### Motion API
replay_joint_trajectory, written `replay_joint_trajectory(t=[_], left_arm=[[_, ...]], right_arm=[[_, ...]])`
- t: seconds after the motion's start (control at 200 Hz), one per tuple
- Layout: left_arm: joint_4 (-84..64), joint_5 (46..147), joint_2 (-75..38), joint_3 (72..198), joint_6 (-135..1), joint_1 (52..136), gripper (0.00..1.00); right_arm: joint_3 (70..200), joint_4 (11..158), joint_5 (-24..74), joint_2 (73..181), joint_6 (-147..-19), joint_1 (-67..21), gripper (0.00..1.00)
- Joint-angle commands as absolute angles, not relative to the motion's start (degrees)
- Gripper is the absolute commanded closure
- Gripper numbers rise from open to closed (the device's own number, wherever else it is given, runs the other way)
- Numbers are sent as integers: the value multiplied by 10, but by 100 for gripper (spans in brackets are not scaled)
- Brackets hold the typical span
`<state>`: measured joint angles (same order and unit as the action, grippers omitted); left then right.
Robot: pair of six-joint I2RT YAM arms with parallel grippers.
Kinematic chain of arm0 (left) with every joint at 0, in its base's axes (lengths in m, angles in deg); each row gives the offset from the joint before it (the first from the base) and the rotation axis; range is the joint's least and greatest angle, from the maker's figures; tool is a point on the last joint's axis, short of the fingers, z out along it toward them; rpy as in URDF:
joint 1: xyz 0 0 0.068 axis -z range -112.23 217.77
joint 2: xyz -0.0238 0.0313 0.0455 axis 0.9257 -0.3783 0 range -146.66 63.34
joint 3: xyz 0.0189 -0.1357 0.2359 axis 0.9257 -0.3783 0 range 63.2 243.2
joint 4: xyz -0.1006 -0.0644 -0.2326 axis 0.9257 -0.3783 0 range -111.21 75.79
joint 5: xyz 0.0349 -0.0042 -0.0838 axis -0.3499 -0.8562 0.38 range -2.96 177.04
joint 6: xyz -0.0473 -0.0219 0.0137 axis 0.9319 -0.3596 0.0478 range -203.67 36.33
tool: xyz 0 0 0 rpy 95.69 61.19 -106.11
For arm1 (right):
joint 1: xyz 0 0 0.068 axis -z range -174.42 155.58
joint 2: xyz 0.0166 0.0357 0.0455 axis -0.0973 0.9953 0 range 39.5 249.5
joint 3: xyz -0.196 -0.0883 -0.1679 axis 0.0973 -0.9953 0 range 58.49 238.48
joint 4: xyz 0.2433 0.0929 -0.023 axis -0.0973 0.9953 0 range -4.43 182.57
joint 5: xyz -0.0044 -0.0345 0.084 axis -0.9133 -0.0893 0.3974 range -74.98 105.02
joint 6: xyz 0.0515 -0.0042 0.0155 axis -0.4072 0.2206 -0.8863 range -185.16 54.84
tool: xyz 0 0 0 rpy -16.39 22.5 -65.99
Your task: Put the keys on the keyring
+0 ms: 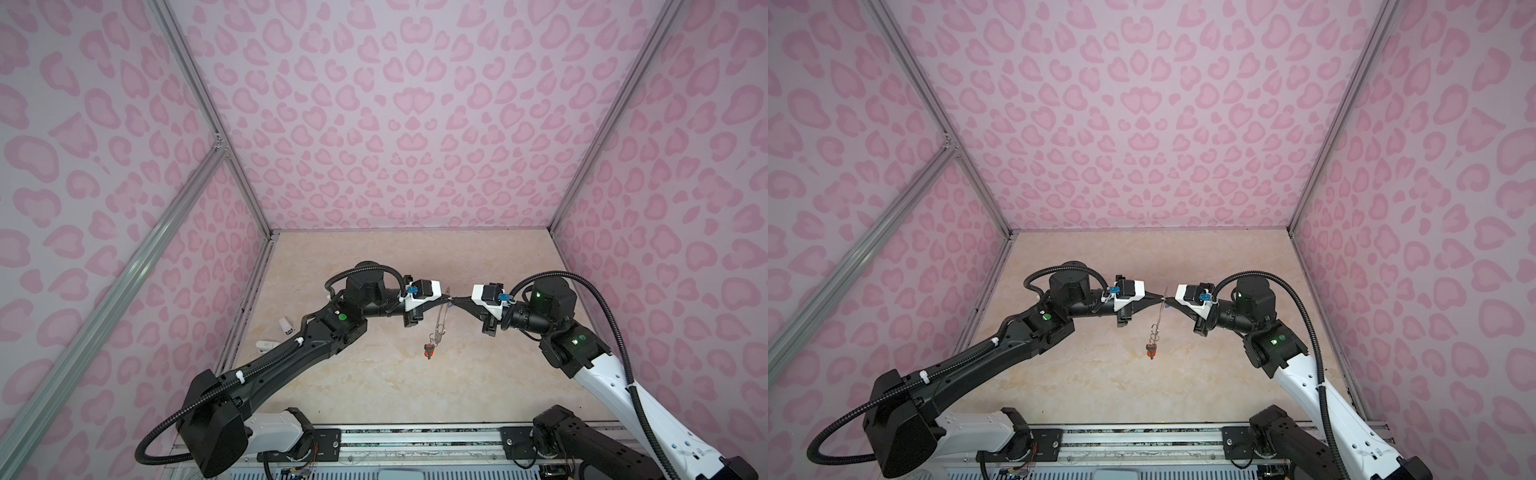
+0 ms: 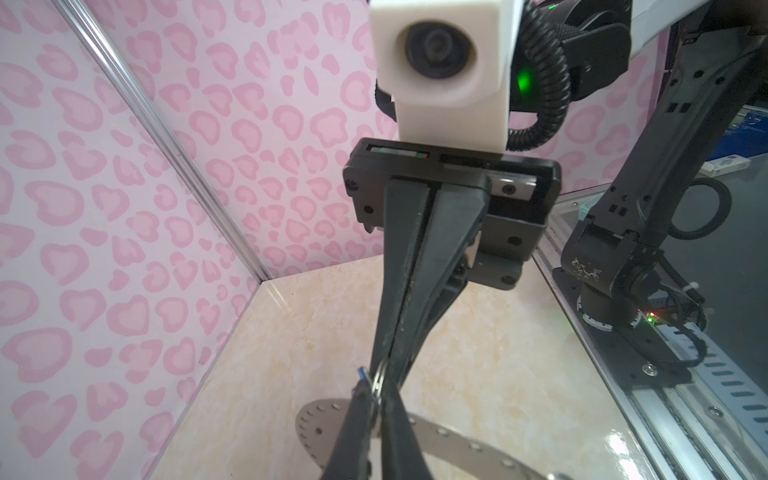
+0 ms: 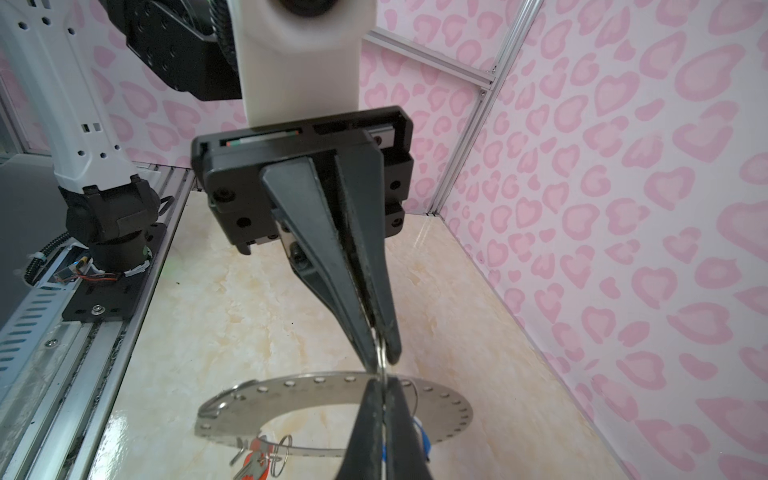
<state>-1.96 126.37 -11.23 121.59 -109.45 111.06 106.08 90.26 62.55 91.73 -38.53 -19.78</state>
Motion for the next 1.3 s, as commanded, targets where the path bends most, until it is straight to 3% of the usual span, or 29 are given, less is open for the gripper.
replay_joint_trajectory(t=[0.0, 0.115, 0.45, 0.835, 1.295], left_arm=[[-60, 1244, -111, 1235, -1131, 1111, 84], [-111, 1209, -104, 1254, -1173, 1112, 76], [-289, 1116, -117, 1334, -1310, 1142, 76], [-333, 1064, -138, 1367, -1346, 1166, 76], [-356, 1059, -142, 1374, -1355, 1174, 87]], right_arm=[[1069, 931, 621, 924, -371, -197, 100], [1081, 957, 617, 931, -362, -197, 100], [1108, 1010, 610, 952, -344, -197, 100], [1122, 1037, 595, 962, -333, -216, 100], [1129, 1042, 576, 963, -323, -235, 100]])
